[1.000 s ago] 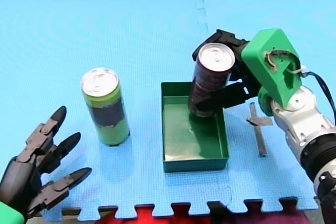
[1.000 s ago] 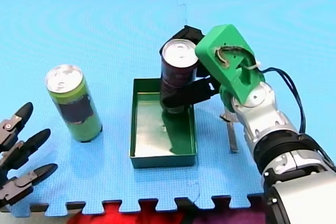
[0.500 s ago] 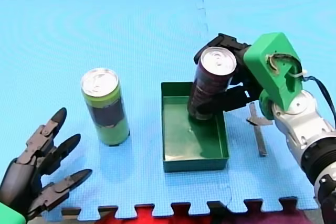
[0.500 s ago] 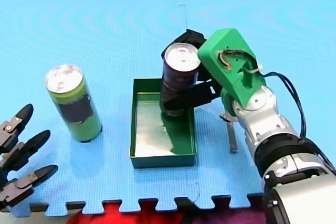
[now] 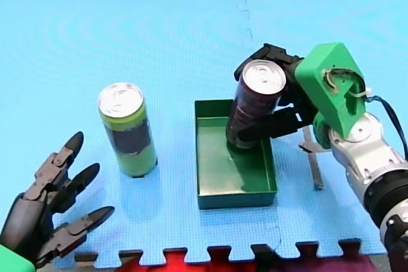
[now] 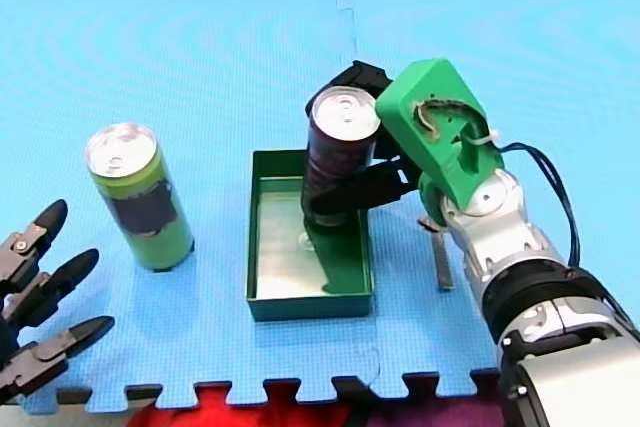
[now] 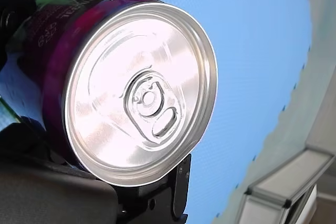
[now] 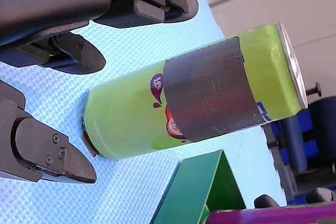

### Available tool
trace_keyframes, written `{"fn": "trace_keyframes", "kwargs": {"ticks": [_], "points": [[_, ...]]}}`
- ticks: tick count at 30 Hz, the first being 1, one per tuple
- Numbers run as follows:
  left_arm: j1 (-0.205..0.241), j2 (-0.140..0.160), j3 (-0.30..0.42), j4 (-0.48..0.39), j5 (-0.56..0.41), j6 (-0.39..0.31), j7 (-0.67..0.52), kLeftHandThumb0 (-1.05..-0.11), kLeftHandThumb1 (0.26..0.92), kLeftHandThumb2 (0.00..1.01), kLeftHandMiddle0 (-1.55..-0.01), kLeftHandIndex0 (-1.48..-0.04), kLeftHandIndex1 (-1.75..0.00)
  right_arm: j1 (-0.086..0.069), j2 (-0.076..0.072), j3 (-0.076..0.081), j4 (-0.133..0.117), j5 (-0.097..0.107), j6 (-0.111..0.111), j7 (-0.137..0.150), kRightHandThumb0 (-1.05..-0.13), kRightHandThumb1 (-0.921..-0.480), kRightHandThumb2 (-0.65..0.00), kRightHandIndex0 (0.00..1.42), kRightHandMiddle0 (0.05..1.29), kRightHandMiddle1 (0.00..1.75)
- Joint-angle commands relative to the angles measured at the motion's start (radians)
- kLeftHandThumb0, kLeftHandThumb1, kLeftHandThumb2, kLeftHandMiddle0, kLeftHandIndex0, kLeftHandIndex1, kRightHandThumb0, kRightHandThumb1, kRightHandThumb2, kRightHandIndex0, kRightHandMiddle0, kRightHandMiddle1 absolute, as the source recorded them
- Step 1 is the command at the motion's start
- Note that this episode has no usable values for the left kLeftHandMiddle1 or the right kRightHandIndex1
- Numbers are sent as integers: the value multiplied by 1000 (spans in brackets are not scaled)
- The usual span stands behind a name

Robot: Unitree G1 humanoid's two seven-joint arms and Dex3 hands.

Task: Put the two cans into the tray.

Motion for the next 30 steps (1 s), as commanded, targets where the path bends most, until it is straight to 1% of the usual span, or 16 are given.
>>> {"fn": "trace_keyframes", "kwargs": {"ticks": [1,5,9,16,19,22,30], "points": [[3,2,0,-5,4,5,6,-1048,827,0,-459,-222,0,-6,2,0,-7,3,-6,-7,-361,-804,-1,933,616,1746],[5,1,-3,-15,5,12,10,-1048,827,0,-457,-220,0,-7,4,6,-8,-2,-4,-11,-361,-805,-1,934,620,1746],[5,1,-4,-14,4,14,11,-1048,825,0,-456,-218,0,-7,6,14,-6,-9,-8,-17,-361,-807,-2,934,623,1746],[4,-2,-6,-11,5,14,13,-1048,824,0,-456,-218,-1,-16,10,39,-3,-37,-9,-27,-357,-812,-3,934,624,1746],[5,-3,-7,-14,6,15,14,-1048,824,0,-454,-218,-1,-18,12,46,-3,-46,-7,-34,-354,-815,-4,932,624,1746],[8,-4,-8,-21,6,19,16,-1048,824,0,-453,-217,0,-17,13,51,-3,-51,-7,-41,-352,-817,-5,930,622,1746],[11,-3,-8,-26,-1,20,11,-1048,825,1,-454,-216,0,-14,11,57,-3,-57,-12,-46,-346,-823,-5,925,621,1746]]}}
